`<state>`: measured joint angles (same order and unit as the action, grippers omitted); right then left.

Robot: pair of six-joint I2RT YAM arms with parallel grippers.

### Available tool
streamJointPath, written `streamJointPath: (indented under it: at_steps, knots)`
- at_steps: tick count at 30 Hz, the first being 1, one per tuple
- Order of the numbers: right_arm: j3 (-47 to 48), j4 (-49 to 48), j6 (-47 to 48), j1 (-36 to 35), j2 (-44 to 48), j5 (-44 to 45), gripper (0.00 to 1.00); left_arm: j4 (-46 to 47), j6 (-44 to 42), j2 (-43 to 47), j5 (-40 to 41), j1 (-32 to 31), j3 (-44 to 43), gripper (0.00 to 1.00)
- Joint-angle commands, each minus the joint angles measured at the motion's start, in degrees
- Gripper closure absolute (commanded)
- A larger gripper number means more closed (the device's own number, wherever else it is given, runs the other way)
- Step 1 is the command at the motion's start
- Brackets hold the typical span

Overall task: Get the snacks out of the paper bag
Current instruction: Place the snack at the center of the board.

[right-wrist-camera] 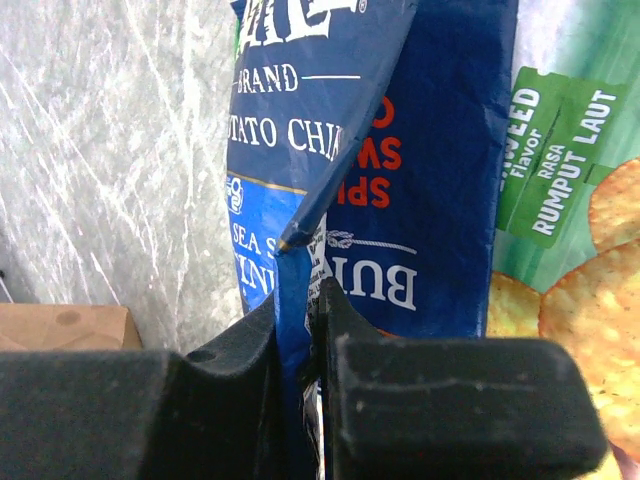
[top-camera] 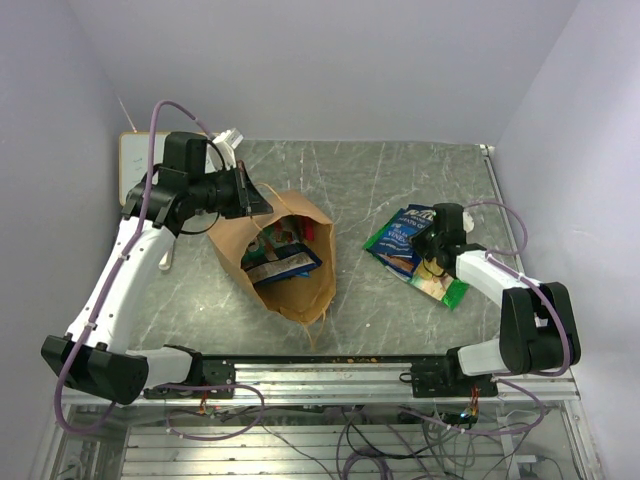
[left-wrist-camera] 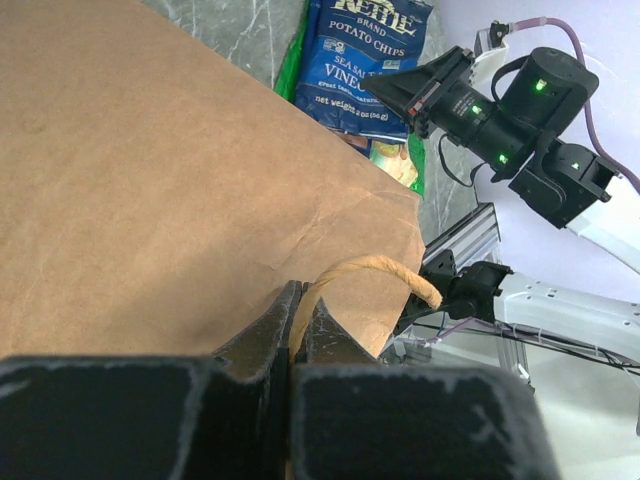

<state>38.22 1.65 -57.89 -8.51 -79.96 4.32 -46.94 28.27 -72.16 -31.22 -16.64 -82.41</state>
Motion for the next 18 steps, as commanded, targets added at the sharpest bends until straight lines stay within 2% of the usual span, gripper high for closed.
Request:
streamJointPath:
  at_steps: [1, 7, 9, 14, 18]
  knots:
    - [-1.1, 1.5, 0.8, 0.9, 0.3, 1.7, 0.91, 1.8, -0.4, -0.3, -0.9, -0.4, 0.3, 0.93]
    - [-1.8, 3.7, 2.2, 1.0, -0.2, 1.8, 0.83, 2.1, -0.2, -0.6, -0.7, -0.4, 0.3, 0.93]
    - [-0.8, 5.8, 3.7, 1.1, -1.0, 1.9, 0.76, 2.1, -0.1, -0.7, -0.8, -0.3, 0.3, 0.93]
    - [1.7, 12.2, 9.8, 1.3, -0.4, 2.4, 0.53, 1.7, -0.3, -1.0, -0.2, -0.3, -0.3, 0.93]
    - [2.9, 19.8, 14.3, 1.8, 2.1, 3.6, 0.41, 1.3, -0.2, -1.4, 0.3, -0.3, -1.0, 0.93]
